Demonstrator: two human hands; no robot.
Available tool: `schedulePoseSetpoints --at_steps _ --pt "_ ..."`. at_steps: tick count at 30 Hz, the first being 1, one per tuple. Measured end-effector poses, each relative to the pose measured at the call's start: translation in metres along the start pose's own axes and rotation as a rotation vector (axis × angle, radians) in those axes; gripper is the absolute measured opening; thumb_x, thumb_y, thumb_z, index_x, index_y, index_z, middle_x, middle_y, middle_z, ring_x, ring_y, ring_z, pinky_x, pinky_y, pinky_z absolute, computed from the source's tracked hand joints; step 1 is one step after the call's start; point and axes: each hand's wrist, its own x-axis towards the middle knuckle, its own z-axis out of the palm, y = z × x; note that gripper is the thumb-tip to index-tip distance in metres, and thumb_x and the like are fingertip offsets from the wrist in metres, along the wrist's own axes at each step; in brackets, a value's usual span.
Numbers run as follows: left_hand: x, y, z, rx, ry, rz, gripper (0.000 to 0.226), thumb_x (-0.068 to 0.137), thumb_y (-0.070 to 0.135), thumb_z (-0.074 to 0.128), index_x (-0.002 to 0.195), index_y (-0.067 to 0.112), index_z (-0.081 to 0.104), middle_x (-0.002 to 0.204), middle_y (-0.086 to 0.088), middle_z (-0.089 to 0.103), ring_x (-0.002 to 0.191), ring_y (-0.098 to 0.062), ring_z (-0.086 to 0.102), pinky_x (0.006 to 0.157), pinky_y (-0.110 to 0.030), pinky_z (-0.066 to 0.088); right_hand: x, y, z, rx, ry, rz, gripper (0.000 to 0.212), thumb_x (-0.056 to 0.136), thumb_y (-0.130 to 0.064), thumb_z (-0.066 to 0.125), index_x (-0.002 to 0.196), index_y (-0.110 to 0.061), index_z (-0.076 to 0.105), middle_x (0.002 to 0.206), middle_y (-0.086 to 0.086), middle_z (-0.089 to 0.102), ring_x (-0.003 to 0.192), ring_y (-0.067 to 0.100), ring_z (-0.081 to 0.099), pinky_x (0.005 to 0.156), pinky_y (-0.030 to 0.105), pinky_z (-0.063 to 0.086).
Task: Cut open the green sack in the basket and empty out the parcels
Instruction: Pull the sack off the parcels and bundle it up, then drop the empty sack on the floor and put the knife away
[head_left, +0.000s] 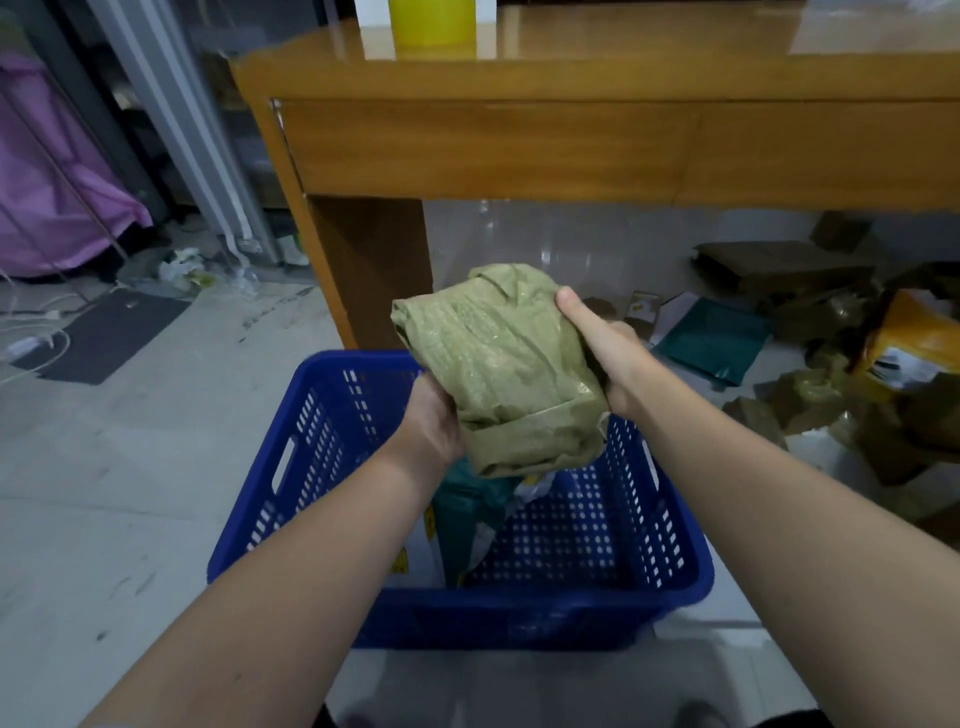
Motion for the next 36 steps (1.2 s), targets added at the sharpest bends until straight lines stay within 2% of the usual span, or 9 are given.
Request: schedulePoseSetpoints --at_steps 2,5,11,13,15,18,21,31,36 --pt "-0.019 -0.015 -0.004 -0.069 0.010 -0.034 0.049 0.102 0.042 0.035 0.143 0.017 0.045 0.132 -0.029 0.052 0.118 -0.044 0.054 0.095 -0.040 0.047 -0.015 0.019 0.000 0.037 -0.085 0.072 0.092 0.051 -0.068 0.081 0.120 -0.009 0.066 0.108 0.009 0.075 0.099 0.026 0.072 0.092 0.046 0.056" --pt "-0.041 -0.038 -0.016 -0.113 0.106 -0.078 0.045 0.100 0.047 0.036 0.118 0.016 0.062 0.140 -0.019 0.050 0.112 -0.034 0.054 0.081 -0.040 0.046 -0.043 0.053 -0.001 0.059 -0.168 0.181 0.108 0.033 -0.069 0.085 0.125 -0.016 0.065 0.116 0.011 0.073 0.105 0.030 0.071 0.096 0.048 0.053" --pt "-0.084 -0.068 -0.050 0.198 0.230 -0.079 0.033 0.099 0.038 0.048 0.085 0.010 0.059 0.078 -0.010 0.060 0.059 -0.019 0.050 0.057 -0.031 0.045 -0.106 0.100 -0.005 0.112 0.036 0.138 0.030 0.078 -0.020 0.078 0.104 -0.011 0.066 0.094 0.008 0.071 0.084 0.025 0.068 0.071 0.037 0.057" --pt "-0.085 -0.073 -0.062 0.288 0.373 -0.021 0.027 0.102 0.026 0.045 0.094 0.005 0.060 0.083 -0.005 0.057 0.060 -0.015 0.046 0.052 -0.024 0.045 -0.122 0.116 -0.007 0.110 0.110 0.110 0.022 0.078 -0.011 0.077 0.097 -0.015 0.066 0.092 0.006 0.069 0.083 0.023 0.067 0.074 0.038 0.057" --pt "-0.081 -0.073 -0.084 0.325 0.436 -0.008 0.032 0.097 0.025 0.049 0.126 0.012 0.054 0.104 -0.007 0.058 0.075 -0.020 0.056 0.069 -0.026 0.050 -0.135 0.132 -0.011 0.092 0.178 0.088 0.019 0.076 -0.007 0.076 0.089 -0.018 0.066 0.093 0.005 0.069 0.084 0.022 0.066 0.076 0.039 0.056" --pt "-0.095 -0.071 -0.113 0.287 0.245 -0.044 0.036 0.091 0.040 0.052 0.120 0.019 0.054 0.103 -0.008 0.062 0.094 -0.028 0.061 0.080 -0.043 0.050 -0.149 0.153 -0.017 0.037 0.266 0.045 0.019 0.075 -0.006 0.075 0.080 -0.020 0.064 0.087 0.002 0.068 0.078 0.018 0.063 0.068 0.033 0.053" --pt "-0.109 -0.085 -0.118 0.620 -0.035 -0.178 0.071 0.078 0.053 0.070 0.137 0.030 0.037 0.130 -0.006 0.058 0.111 -0.028 0.061 0.088 -0.049 0.052 -0.159 0.168 -0.017 -0.030 0.277 0.047 0.020 0.072 -0.009 0.076 0.078 -0.023 0.062 0.085 0.000 0.067 0.081 0.021 0.064 0.075 0.036 0.055" --pt "-0.108 -0.186 -0.150 0.718 0.101 -0.255 0.066 0.090 0.020 0.063 0.143 0.023 0.024 0.109 -0.003 0.060 0.093 -0.019 0.063 0.084 -0.034 0.052 -0.175 0.238 -0.042 -0.223 0.234 0.231 0.027 0.056 -0.026 0.073 0.081 -0.021 0.065 0.093 0.005 0.071 0.091 0.028 0.067 0.088 0.047 0.056" --pt "-0.096 -0.202 -0.163 0.876 0.065 -0.305 0.063 0.089 0.021 0.058 0.144 0.022 0.029 0.124 -0.008 0.058 0.108 -0.025 0.060 0.102 -0.042 0.046 -0.175 0.272 -0.042 -0.250 0.231 0.349 0.038 0.066 -0.025 0.071 0.101 -0.015 0.060 0.102 0.007 0.067 0.100 0.030 0.063 0.094 0.046 0.052"
